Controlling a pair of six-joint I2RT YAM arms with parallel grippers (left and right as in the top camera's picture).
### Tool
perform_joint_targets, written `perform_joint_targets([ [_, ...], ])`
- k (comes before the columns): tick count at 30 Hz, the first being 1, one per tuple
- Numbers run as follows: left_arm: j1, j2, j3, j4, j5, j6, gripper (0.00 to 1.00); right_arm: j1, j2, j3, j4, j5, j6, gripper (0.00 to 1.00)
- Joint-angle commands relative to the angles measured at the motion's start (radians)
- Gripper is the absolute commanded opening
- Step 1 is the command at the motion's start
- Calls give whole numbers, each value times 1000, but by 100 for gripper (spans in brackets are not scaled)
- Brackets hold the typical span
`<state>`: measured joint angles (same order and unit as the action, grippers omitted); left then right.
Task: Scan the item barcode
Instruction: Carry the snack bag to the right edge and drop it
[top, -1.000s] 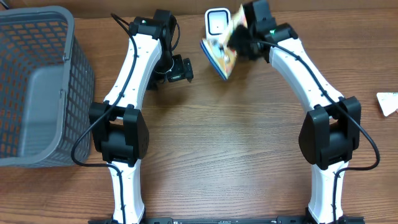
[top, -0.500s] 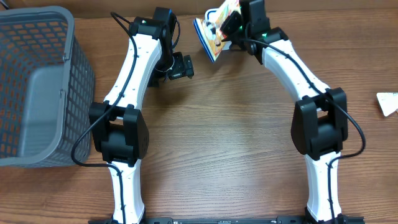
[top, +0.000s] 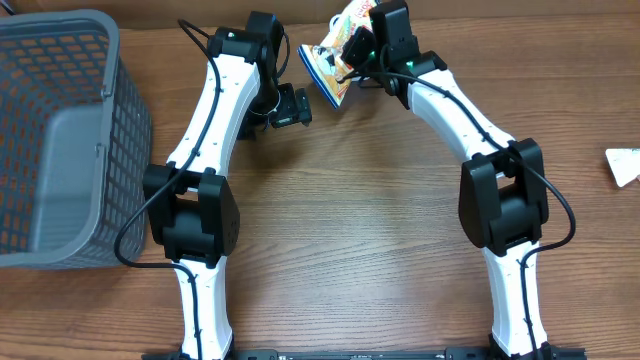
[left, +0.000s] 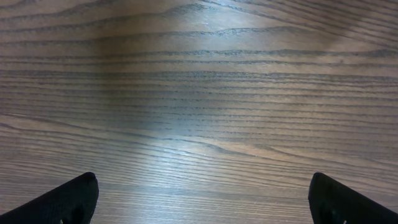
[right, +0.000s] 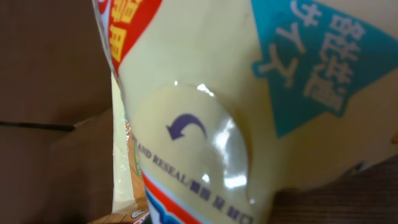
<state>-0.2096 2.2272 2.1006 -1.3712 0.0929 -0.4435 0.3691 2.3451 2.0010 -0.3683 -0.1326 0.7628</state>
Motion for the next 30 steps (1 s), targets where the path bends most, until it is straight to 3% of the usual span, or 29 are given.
perform_joint_targets([
  [1, -6, -2, -3, 0, 1, -6, 99, 5, -24, 18, 2, -4, -134, 4],
  [10, -6, -2, -3, 0, 1, -6, 100, 8, -24, 19, -29, -3, -166, 4],
  [17, -6, -2, -3, 0, 1, -6, 100, -53, -73, 93, -161, 0, -161, 4],
  [30, -6, -2, -3, 0, 1, -6, 100, -448, -249, 102, -407, 5, -134, 4],
])
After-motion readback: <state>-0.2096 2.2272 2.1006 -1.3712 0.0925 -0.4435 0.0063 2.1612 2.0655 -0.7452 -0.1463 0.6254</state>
